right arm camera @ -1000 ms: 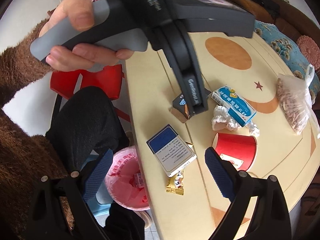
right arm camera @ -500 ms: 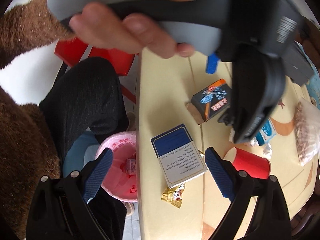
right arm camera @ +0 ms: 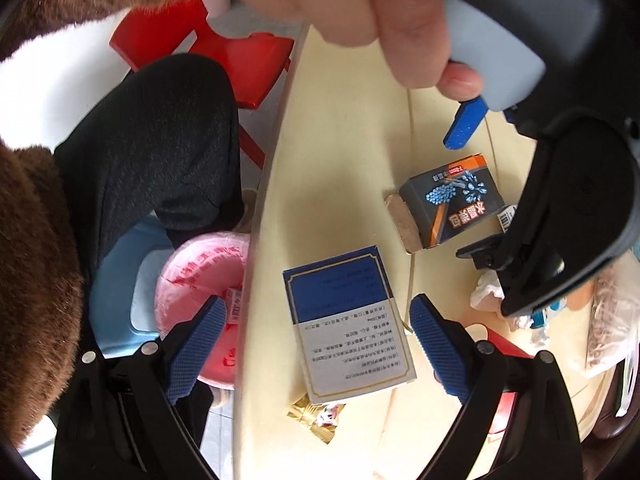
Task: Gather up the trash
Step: 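Grasp the blue-white cigarette pack with the right tool while the left tool approaches the black box, then close the left tool on the black box while the right tool holds the pack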
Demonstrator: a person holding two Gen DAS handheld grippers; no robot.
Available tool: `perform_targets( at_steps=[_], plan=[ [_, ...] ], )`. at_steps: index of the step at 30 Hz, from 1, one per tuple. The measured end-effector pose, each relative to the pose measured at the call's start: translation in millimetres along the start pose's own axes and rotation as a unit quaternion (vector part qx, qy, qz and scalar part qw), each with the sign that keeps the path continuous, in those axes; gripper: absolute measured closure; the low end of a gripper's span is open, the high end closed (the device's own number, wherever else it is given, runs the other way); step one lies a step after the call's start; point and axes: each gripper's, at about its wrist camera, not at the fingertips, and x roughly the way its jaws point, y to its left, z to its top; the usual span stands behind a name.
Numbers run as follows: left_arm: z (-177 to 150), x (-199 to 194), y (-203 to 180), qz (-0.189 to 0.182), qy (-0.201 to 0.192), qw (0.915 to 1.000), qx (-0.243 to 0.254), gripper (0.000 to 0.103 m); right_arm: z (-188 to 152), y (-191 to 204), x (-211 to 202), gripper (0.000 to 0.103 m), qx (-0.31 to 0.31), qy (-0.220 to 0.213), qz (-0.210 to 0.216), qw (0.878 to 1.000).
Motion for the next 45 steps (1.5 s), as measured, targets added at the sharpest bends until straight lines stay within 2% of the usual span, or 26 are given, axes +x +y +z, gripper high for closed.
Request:
perform_targets(
  at_steps=[11,15,19,20,23,25,28,33,37,39,45],
  plan=[
    [10,17,4,-0.002,0.005,0.9999,0.016,0.022,3,-5,19,0.014,-0.038,0.025,-0.008,0.999],
    [15,29,4,-0.001,0.008,0.9999,0.015,0.022,3,-7,28,0.033,-0.049,0.041,-0.018,0.998],
    [20,40,10,-0.012,0.016,0.9997,0.013,0.022,-1,-5,38,0.037,-0.067,0.057,-0.034,0.996],
    [20,43,12,-0.010,0.014,0.9998,0.012,0.022,-1,-5,38,0.042,-0.070,0.053,-0.036,0.995],
    [23,52,17,-0.012,0.018,0.9997,0.012,0.023,-1,-10,35,0.042,-0.062,0.041,-0.040,0.996],
    [22,57,19,-0.008,0.020,0.9997,0.011,0.029,-2,-13,33,0.042,-0.064,0.035,-0.045,0.996],
    [24,61,19,-0.008,0.018,0.9997,0.015,0.033,-3,-17,29,0.042,-0.054,0.022,-0.046,0.997],
    [28,63,17,-0.005,0.017,0.9998,0.013,0.034,-3,-25,18,0.042,-0.044,0.009,-0.058,0.997],
    [35,63,25,-0.023,0.018,0.9994,-0.021,0.035,-3,-27,12,0.042,-0.044,0.004,-0.068,0.997],
    [36,64,28,-0.020,0.016,0.9992,-0.031,0.040,-2,-25,11,0.042,-0.042,0.001,-0.073,0.996],
    [33,66,31,-0.022,0.008,0.9993,-0.030,0.041,-2,-28,-1,0.042,-0.033,-0.006,-0.083,0.996]
  ],
)
